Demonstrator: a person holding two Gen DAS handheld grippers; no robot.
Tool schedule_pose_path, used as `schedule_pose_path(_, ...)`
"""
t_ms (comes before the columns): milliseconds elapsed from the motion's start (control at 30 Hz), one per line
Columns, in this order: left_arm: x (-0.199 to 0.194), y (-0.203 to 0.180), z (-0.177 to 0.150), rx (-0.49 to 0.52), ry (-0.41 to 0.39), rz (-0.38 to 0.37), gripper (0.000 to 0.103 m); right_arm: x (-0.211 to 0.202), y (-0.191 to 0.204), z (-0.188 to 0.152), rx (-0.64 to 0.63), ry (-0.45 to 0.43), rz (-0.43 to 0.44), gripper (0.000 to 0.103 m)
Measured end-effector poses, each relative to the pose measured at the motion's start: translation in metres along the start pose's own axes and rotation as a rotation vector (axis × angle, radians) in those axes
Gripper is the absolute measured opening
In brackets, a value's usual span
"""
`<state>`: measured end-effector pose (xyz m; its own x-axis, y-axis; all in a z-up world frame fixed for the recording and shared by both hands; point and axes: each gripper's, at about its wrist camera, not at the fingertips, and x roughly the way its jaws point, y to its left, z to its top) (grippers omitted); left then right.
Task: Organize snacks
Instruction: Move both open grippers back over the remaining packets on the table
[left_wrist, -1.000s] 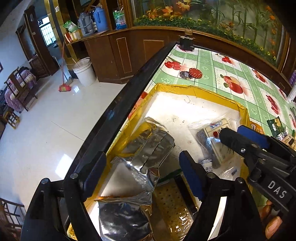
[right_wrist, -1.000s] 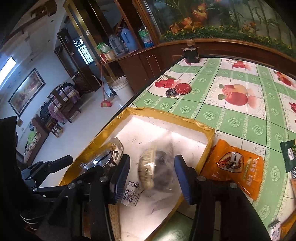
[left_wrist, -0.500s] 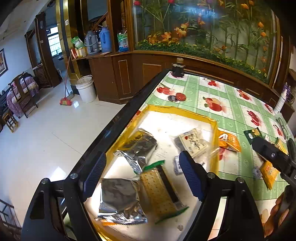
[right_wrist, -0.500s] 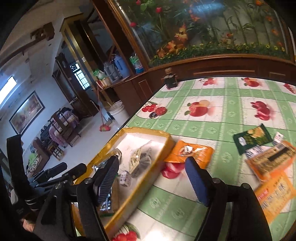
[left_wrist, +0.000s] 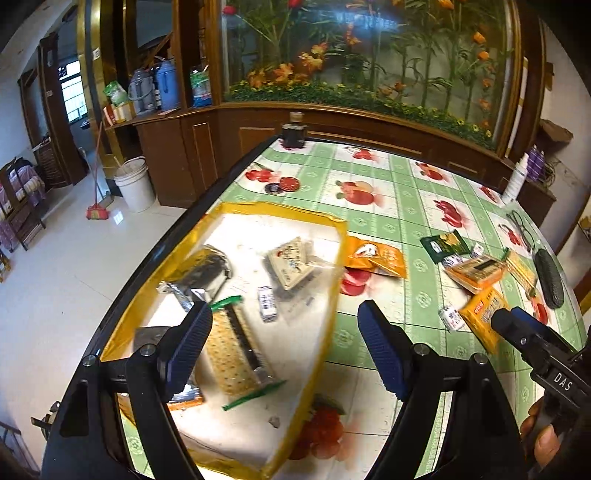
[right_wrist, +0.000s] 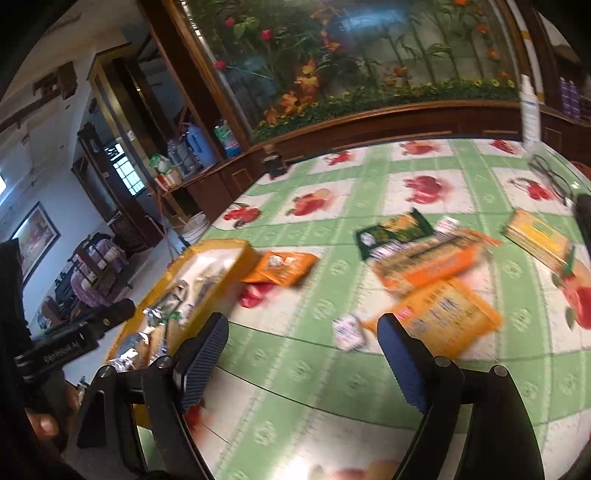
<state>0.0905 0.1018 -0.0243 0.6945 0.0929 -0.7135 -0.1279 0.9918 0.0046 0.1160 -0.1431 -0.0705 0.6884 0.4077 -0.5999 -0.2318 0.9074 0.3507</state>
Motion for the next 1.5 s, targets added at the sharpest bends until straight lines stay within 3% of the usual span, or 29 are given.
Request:
schedule_pose_path(433,0.012,-0.053,-0.013,0.089,0.056,-0.054,0.081,-0.034,-0.078,-0.029,0.108,0.013,-0.096,0.085)
schedule_pose_path(667,0.025,-0.077,-0.020,0.135,0.095,-0.091,0.081,-0.030,-0.086,-0.026,0.088,0.042,-0.107,0.086)
schedule_pose_path(967,0.060,-0.117,-0.030,0.182,0.188,-0.177,0.081,-0.014,-0.083,-0.016,0.023,0.076,-0.099,0.086)
schedule_pose_path(1100,0.071,-0.135,-0.028,0.208,0.213,-0.206,0.081,0.007,-0.079,-0.009,-0.071,0.137,-0.100,0.086)
schedule_pose_path(1500,0.081,-0.125,-0.022,0.187,0.223,-0.223,0.081,0.050,-0.069,0.001,-0.259,0.204,-0.137,0.093)
